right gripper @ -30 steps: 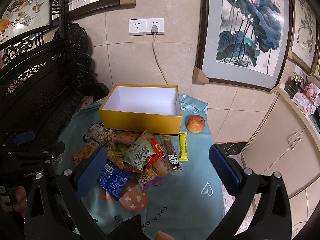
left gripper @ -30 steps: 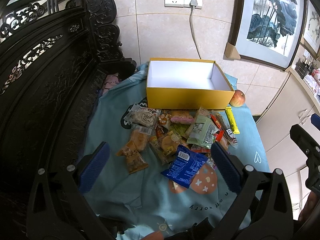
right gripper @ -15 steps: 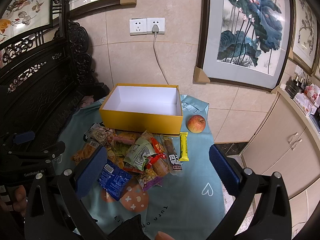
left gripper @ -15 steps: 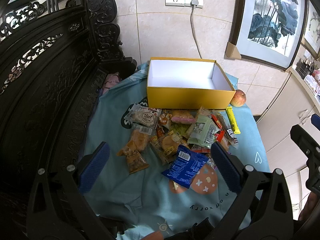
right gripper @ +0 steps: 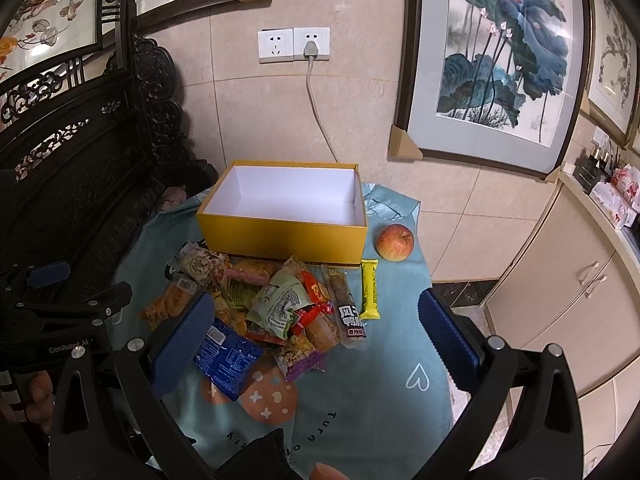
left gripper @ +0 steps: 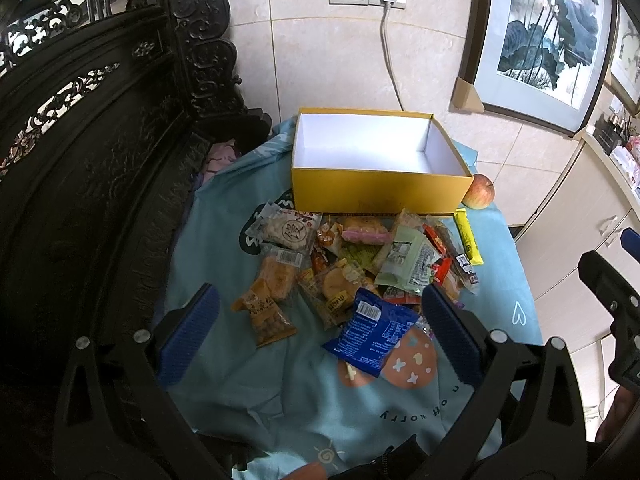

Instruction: Organize snacks

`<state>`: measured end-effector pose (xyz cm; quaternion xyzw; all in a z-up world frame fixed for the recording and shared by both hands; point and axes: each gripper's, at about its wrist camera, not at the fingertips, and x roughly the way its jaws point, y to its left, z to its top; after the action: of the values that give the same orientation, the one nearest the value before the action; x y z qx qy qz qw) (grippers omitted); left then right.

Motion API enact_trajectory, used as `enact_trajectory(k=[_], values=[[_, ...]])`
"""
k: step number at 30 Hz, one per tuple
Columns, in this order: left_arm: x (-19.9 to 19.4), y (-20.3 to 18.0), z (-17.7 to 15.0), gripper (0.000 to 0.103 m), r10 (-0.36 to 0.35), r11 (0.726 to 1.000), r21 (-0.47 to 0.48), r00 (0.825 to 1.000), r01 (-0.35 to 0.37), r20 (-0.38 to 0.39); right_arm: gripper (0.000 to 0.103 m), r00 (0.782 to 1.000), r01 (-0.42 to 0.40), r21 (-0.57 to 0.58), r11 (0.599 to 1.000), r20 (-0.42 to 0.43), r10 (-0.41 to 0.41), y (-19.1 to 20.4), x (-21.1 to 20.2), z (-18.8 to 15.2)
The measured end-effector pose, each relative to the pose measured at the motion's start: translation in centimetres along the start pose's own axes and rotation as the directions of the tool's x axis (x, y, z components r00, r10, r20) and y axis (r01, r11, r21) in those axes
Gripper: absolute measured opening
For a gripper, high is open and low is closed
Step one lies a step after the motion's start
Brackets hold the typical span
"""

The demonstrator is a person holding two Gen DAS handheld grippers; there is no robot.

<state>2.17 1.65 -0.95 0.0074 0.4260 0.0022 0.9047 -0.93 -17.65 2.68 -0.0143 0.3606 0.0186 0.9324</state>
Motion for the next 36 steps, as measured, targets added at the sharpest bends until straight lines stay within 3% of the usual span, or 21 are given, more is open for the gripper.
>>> enact_trajectory(k=[8, 12, 16, 22, 26, 27, 28, 29, 30, 33, 36], values=[[2.3, 0.4, 0.0, 0.101, 0.002, 1.000, -0.001, 1.000, -0.002, -0.025, 0.102, 0.999, -0.001, 0.012, 1.000, -0.053, 0.002, -0.9, 2.2, -0.5], [6.6, 1.5, -2.3, 0.101, -0.011, 1.000, 0.000, 0.999, 0.011, -0.047, 0.102, 0.989, 0.026, 0.050, 0.998, -0.145, -0.019, -3.0, 7.0, -3.1], [11.7, 0.0, -5.7, 0.101, -0.062, 0.996, 0.056, 0.985, 0.072, -0.158, 0.102, 0.961, 0.060, 0.071, 0.996, -0.274, -0.039, -4.7, 12.3, -6.6], [16.7, -5.7, -9.0, 0.101, -0.004, 0.970, 0.240, 0.995, 0.027, -0.096, 0.102, 0.939, 0.048, 0.102, 0.994, -0.344, -0.010, -5.8, 16.1, -9.2], [19.6, -7.6, -11.1, 0.101, -0.004, 0.956, 0.293, 0.999, 0.019, -0.053, 0.102, 0.930, -0.008, 0.055, 0.998, -0.368, 0.027, -4.9, 17.8, -9.4], [19.8, -7.9, -11.6, 0.098, -0.008, 0.952, 0.304, 0.999, 0.020, -0.041, 0.102, 0.927, -0.020, 0.041, 0.999, -0.374, 0.034, -4.7, 18.1, -9.3], [20.1, -8.2, -12.1, 0.088, -0.003, 0.946, 0.323, 0.999, 0.016, -0.039, 0.102, 0.924, -0.031, 0.026, 0.999, -0.381, 0.038, -4.5, 18.4, -9.3], [20.7, -8.5, -12.6, 0.071, -0.022, 0.937, 0.347, 0.997, 0.044, -0.067, 0.102, 0.923, -0.039, 0.015, 0.999, -0.383, 0.042, -4.4, 18.7, -9.3], [20.7, -8.2, -12.7, 0.065, -0.045, 0.943, 0.326, 0.997, 0.063, -0.062, 0.102, 0.924, -0.043, 0.004, 0.999, -0.379, 0.041, -4.5, 18.9, -9.2], [20.6, -7.0, -12.3, 0.054, -0.090, 0.956, 0.272, 0.991, 0.112, -0.094, 0.097, 0.927, -0.038, 0.008, 0.999, -0.372, 0.038, -5.5, 19.8, -8.8], [19.9, -5.4, -11.7, 0.052, -0.102, 0.967, 0.226, 0.991, 0.119, -0.085, 0.089, 0.921, -0.065, 0.043, 0.997, -0.382, 0.077, -6.6, 21.8, -7.8]])
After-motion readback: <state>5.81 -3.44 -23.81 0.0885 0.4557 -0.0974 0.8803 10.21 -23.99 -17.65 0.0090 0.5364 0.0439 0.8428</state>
